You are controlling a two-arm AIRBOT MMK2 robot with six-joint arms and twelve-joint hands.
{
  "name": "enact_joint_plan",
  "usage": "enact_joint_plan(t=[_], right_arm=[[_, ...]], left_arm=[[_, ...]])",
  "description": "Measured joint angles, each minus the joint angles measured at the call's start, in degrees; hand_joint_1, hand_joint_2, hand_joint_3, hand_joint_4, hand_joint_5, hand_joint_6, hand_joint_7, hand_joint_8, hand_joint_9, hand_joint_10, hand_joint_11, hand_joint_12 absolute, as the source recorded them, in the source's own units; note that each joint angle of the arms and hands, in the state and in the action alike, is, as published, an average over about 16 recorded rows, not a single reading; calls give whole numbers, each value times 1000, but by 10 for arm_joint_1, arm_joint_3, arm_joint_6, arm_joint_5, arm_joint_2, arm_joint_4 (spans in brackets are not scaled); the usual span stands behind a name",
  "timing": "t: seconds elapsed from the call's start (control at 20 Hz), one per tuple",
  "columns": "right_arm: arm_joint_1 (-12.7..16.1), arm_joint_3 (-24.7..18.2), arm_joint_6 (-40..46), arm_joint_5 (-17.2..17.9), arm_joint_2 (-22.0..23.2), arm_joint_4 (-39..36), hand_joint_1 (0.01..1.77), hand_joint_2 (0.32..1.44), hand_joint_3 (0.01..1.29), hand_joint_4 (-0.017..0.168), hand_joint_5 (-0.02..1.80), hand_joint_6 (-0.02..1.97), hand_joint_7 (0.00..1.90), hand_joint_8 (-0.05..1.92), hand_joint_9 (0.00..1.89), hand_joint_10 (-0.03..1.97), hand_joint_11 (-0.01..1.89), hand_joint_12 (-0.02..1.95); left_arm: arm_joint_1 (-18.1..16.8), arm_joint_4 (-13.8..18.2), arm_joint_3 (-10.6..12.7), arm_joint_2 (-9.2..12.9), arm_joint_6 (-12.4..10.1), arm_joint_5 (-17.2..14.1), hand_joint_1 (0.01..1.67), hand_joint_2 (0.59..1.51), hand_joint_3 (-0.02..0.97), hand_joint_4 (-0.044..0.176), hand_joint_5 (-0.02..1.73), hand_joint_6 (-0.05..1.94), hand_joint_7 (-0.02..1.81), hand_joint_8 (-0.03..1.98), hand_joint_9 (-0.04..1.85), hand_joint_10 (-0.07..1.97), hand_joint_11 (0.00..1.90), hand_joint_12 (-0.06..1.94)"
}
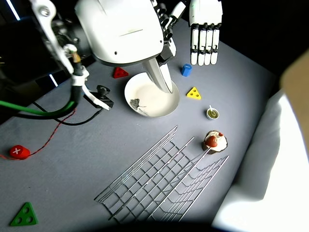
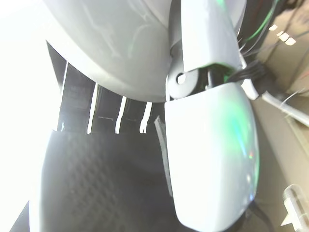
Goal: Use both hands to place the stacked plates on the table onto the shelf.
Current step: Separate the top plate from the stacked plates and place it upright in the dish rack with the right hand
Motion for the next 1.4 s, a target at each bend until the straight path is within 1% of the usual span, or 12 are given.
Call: enact_joint_plan(t=[0.3,0.6,1.05,1.25,1.4], right_arm=[[18,26,71,-30,18,19,1488,911,13,-4,967,941,1127,494,1199,578,1020,1304],[26,61,109,-72,23,55,1492,911,13,-5,947,962,1099,535,1194,586,1006,1315],[28,110,127,-131,20,112,1493,913,12,-8,942,951,1096,545,1192,588,994,1329],[25,132,133,-149,16,126,1494,915,12,-7,937,958,1094,552,1181,605,992,1331],[17,149,138,-156,11,133,1495,917,12,-7,936,963,1094,556,1176,611,992,1331]], left_arm=[[5,4,0,1,0,-1,73,980,16,0,103,10,147,11,159,3,169,18],[10,12,2,3,0,-10,73,981,15,-1,107,10,149,10,153,3,164,18],[14,31,6,5,0,-33,68,982,15,-1,116,9,158,10,154,2,155,17],[14,43,7,5,0,-43,67,981,15,0,123,8,165,10,158,2,156,17],[13,54,7,5,0,-49,69,980,15,0,128,8,167,10,163,2,159,17]])
